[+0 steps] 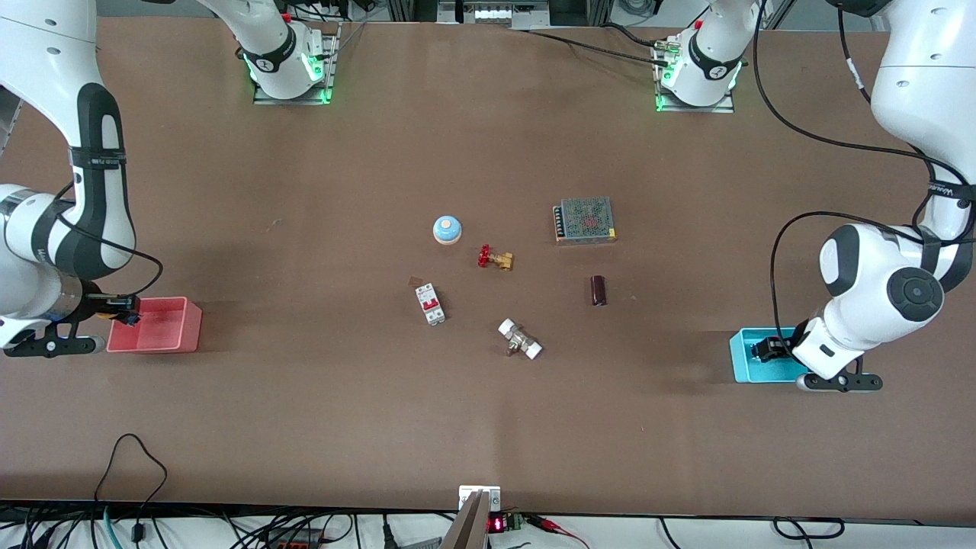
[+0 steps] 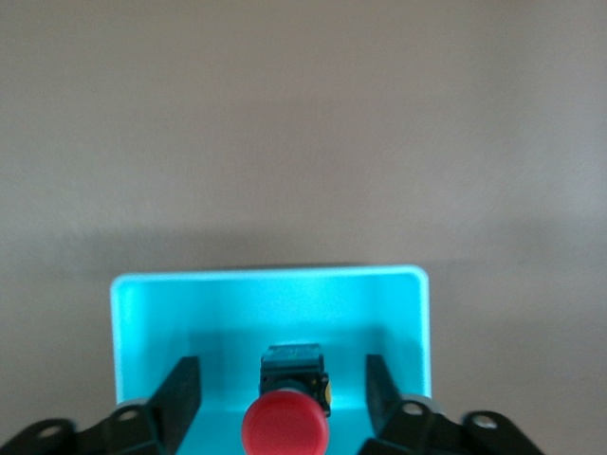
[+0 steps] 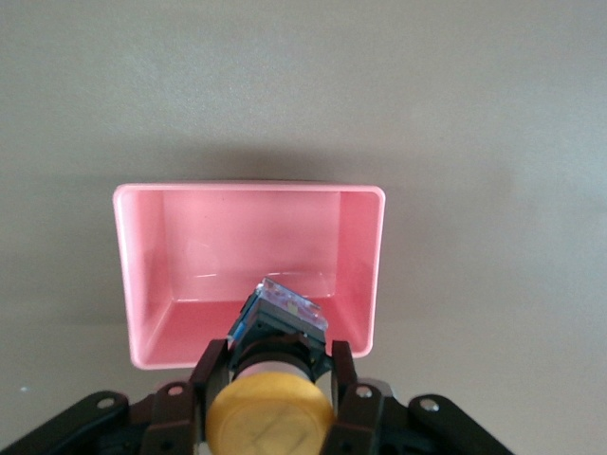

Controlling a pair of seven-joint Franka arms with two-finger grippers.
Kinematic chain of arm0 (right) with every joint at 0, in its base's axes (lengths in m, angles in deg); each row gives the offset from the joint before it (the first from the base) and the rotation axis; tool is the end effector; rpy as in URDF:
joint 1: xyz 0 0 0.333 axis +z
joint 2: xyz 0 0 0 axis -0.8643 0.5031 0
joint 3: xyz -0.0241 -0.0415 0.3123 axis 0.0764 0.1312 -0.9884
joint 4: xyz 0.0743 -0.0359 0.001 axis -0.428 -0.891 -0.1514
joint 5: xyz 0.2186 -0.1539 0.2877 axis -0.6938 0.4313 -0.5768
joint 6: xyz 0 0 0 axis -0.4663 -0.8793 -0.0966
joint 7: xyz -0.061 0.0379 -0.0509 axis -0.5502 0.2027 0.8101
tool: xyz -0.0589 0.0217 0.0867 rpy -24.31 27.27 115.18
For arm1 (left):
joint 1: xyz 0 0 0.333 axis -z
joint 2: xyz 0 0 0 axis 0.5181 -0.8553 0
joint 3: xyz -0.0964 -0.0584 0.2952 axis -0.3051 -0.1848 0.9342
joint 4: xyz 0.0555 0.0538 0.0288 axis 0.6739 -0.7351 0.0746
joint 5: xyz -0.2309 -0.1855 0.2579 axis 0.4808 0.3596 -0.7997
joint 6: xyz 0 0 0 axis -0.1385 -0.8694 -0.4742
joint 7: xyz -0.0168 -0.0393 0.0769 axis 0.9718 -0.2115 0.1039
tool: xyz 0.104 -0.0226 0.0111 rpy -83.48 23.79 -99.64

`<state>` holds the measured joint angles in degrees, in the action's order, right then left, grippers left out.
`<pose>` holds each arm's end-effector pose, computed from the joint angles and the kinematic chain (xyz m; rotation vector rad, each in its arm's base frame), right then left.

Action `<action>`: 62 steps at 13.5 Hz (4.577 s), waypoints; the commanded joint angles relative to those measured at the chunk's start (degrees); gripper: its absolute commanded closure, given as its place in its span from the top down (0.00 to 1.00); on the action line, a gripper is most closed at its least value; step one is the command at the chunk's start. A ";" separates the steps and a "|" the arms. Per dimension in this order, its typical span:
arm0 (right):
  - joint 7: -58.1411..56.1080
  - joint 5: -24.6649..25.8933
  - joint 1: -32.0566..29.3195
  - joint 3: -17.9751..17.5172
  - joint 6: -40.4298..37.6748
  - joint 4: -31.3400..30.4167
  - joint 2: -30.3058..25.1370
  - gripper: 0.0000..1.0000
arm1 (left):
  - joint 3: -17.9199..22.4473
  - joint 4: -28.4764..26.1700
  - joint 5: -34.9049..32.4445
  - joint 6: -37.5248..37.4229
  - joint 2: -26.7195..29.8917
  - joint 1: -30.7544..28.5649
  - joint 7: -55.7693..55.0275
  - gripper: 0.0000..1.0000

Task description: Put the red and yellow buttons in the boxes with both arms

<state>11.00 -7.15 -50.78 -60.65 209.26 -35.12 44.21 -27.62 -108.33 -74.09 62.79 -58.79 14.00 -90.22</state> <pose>0.6737 -0.1442 0.3015 2.9594 0.1121 -0.1607 0.7029 0.0510 0.2623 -3.1090 -0.0064 -0.1795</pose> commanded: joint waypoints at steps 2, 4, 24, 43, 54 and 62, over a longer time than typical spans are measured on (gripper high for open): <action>-2.69 -4.02 -0.94 -0.78 1.65 0.02 0.55 0.35 | -1.68 -1.23 0.27 -3.69 7.64 0.16 0.29 0.91; -4.89 -4.90 -0.94 -0.78 1.65 0.02 1.87 0.35 | -2.39 -1.31 0.27 -8.43 11.51 0.24 -1.02 0.95; -17.02 -11.85 -2.26 -1.04 7.10 0.02 7.50 0.36 | -2.06 -0.26 9.24 -29.81 35.60 2.50 2.22 1.00; -9.41 -12.91 0.38 -1.04 -7.64 0.64 -8.48 1.00 | 16.33 -1.40 16.98 -38.94 41.06 18.96 6.35 1.00; 16.55 -10.97 9.97 -0.25 -27.40 9.57 -17.38 1.00 | 15.28 1.32 12.84 -40.18 40.27 18.79 5.39 1.00; 16.72 1.20 -8.19 -20.22 -30.34 11.45 -21.58 1.00 | 15.37 0.88 12.75 -39.92 39.92 18.70 4.77 1.00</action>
<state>26.74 -10.94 -50.65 -70.28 180.08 -24.04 24.63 -12.16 -108.30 -60.01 23.58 -18.58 32.69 -85.07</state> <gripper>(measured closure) 0.000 0.000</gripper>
